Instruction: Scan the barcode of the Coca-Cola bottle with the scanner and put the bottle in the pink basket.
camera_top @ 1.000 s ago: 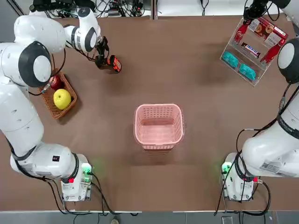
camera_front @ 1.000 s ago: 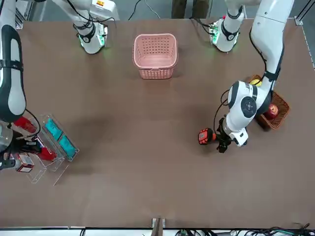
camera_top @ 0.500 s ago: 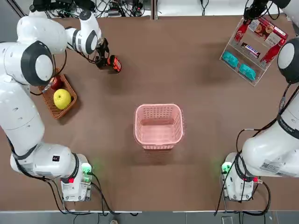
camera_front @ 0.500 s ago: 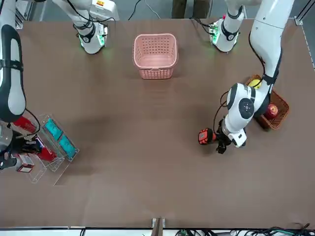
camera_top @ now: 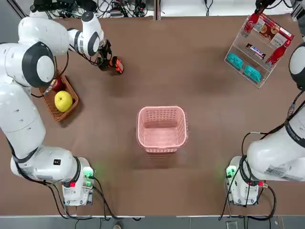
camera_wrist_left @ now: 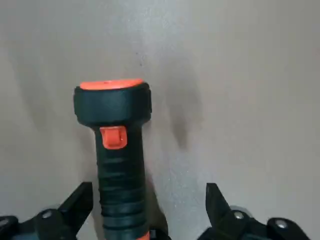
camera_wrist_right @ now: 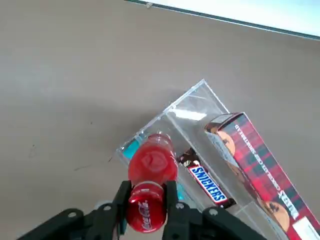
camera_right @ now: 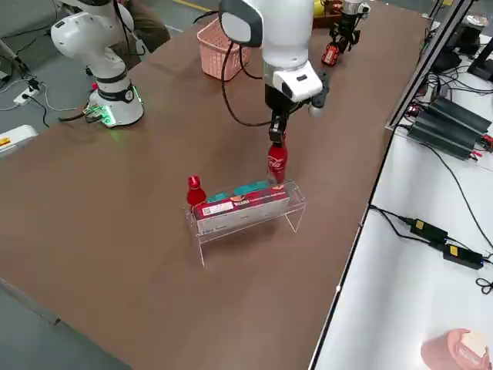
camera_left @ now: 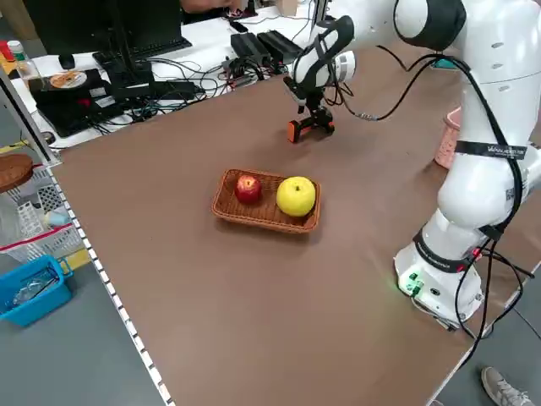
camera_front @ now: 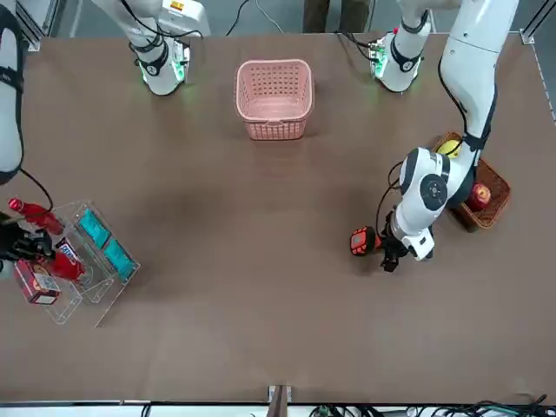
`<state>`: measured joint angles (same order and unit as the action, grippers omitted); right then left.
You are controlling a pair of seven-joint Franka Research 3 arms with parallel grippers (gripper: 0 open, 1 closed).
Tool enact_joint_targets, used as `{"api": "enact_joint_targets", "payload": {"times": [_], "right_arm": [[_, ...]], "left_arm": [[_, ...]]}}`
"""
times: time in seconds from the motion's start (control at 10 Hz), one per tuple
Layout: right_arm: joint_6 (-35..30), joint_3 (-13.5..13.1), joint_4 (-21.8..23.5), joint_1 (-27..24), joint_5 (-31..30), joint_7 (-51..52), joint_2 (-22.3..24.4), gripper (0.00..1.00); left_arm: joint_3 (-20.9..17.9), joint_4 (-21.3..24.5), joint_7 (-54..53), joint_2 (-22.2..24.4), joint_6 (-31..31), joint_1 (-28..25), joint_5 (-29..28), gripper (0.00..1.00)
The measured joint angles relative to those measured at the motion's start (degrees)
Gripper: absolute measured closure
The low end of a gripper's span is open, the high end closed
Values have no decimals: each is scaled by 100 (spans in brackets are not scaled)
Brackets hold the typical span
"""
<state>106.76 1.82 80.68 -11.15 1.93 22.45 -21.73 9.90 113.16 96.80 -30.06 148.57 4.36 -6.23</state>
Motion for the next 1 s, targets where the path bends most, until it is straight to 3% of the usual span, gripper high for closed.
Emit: {"api": "enact_joint_targets", "payload": {"times": [0.2,0.5,0.8,1.0], "right_arm": [[-339,214,-3,26,8,22,234,67],[-659,789,30,276,42,11,482,67],[-599,1119,224,869,515,-691,493,67],[-373,1347,440,1002,966,-957,494,67]], "left_arm": [[-2,-1,-29,-25,46,-2,-41,11],[3,-9,-77,-25,48,-2,-320,59],[35,-148,-55,-19,-41,9,-342,64],[132,-543,161,0,-493,5,-339,64]]}}
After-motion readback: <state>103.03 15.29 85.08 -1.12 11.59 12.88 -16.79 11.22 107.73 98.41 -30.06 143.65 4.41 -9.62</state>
